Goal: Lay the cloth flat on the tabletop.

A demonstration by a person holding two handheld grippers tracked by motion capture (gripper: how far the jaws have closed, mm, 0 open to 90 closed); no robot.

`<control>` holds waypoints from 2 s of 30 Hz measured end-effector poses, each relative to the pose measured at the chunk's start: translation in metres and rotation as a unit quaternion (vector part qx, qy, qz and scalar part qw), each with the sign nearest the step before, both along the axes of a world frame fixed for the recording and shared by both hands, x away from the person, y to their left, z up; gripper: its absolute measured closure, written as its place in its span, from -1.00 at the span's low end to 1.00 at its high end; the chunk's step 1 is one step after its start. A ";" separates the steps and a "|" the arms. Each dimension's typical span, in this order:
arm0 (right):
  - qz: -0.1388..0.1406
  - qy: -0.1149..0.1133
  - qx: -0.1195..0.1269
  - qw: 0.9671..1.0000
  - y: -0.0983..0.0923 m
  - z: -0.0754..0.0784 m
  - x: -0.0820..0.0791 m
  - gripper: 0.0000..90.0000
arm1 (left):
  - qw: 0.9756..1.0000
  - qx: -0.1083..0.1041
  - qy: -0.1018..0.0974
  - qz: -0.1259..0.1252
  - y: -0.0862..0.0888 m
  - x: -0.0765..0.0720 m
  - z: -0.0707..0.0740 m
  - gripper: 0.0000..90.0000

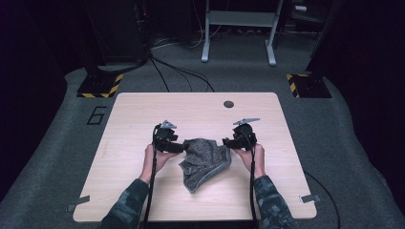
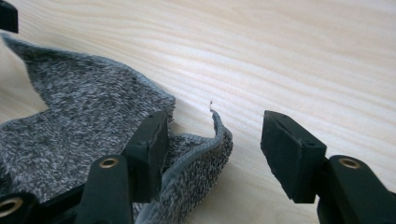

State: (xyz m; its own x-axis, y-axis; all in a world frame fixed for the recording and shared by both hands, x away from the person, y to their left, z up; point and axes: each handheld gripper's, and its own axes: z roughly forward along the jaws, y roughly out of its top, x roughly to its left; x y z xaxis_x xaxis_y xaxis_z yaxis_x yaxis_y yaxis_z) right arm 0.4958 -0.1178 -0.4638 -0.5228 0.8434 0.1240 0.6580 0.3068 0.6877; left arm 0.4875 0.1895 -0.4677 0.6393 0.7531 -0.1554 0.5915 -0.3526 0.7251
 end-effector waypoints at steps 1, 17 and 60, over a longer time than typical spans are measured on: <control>0.000 0.010 0.000 1.000 0.000 -0.001 0.003 -0.06 | 1.000 0.000 0.003 -0.004 -0.001 0.004 -0.001 -0.32; -0.011 0.016 -0.025 0.999 -0.011 -0.006 -0.001 0.95 | 1.000 0.015 -0.009 -0.008 -0.004 0.004 -0.004 0.95; 0.006 -0.169 0.069 0.983 -0.036 0.151 0.036 0.99 | 0.978 0.005 -0.196 0.070 0.039 0.022 0.150 0.98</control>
State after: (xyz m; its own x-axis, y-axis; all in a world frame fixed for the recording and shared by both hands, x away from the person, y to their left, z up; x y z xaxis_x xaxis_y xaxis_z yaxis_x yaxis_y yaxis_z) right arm 0.5323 -0.1542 -0.3133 -0.5636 0.8243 0.0538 0.3820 0.2023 0.9018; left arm 0.5094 0.2289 -0.3176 0.5389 0.8376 0.0897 0.3113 -0.2969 0.9028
